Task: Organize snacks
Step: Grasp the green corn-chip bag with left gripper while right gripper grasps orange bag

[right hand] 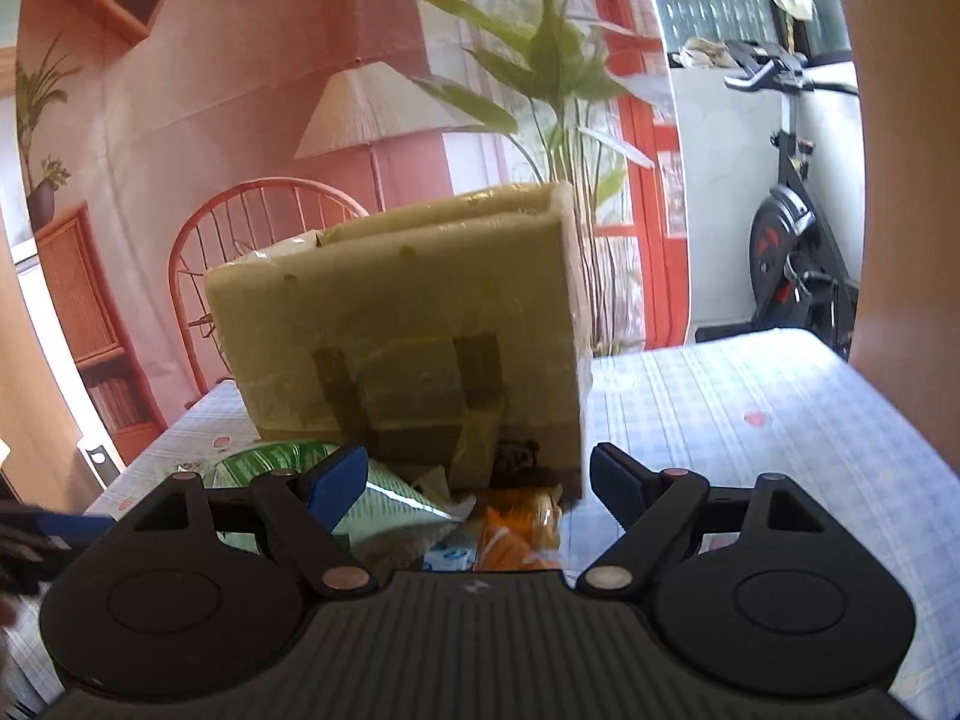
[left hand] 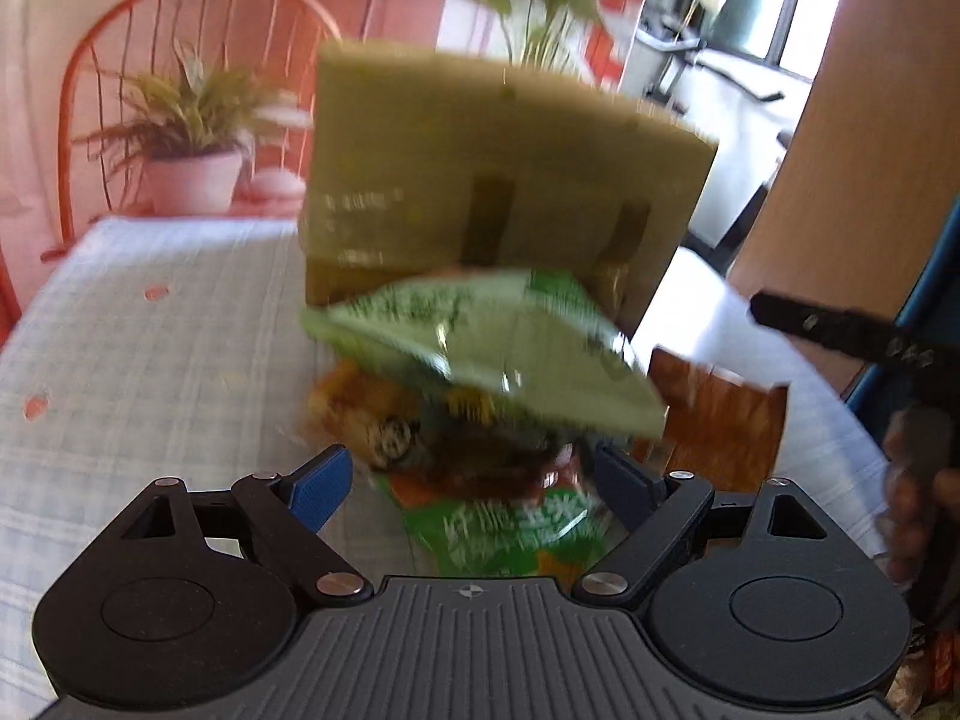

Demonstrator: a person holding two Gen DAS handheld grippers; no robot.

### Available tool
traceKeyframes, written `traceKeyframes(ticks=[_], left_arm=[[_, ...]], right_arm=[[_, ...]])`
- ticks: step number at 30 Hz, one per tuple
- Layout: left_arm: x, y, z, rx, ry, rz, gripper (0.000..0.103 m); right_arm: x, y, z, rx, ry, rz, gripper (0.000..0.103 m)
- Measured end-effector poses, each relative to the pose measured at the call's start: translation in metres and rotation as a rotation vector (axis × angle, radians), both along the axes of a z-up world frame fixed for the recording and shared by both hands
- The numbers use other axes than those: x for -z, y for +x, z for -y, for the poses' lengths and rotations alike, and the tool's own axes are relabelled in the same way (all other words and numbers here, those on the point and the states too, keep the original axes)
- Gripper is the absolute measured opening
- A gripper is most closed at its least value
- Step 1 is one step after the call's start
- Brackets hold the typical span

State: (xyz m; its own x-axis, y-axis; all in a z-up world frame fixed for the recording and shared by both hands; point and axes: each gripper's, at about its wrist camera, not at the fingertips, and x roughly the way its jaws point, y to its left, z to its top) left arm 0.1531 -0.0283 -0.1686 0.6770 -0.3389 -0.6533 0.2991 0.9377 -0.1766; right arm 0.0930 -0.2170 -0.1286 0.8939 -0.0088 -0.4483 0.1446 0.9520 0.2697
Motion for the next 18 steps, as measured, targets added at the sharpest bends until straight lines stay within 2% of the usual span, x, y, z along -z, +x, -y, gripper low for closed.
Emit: traceKeyframes(ticks=[4, 9, 13, 18], left_arm=[[0.018, 0.009, 0.006, -0.013, -0.013, -0.060, 0.090], [0.039, 0.012, 0.021, -0.002, 0.022, -0.104, 0.090], [0.045, 0.011, 0.024, 0.003, 0.001, -0.110, 0.095], [0.047, 0.008, 0.026, 0.005, -0.030, -0.132, 0.095]], right_arm=[[0.008, -0.004, 0.000, 0.006, 0.000, -0.016, 0.084], [0.020, -0.006, 0.001, 0.007, -0.025, -0.048, 0.084], [0.026, -0.006, 0.002, 0.004, -0.039, -0.065, 0.084], [0.031, -0.004, 0.002, -0.017, -0.069, -0.080, 0.084]])
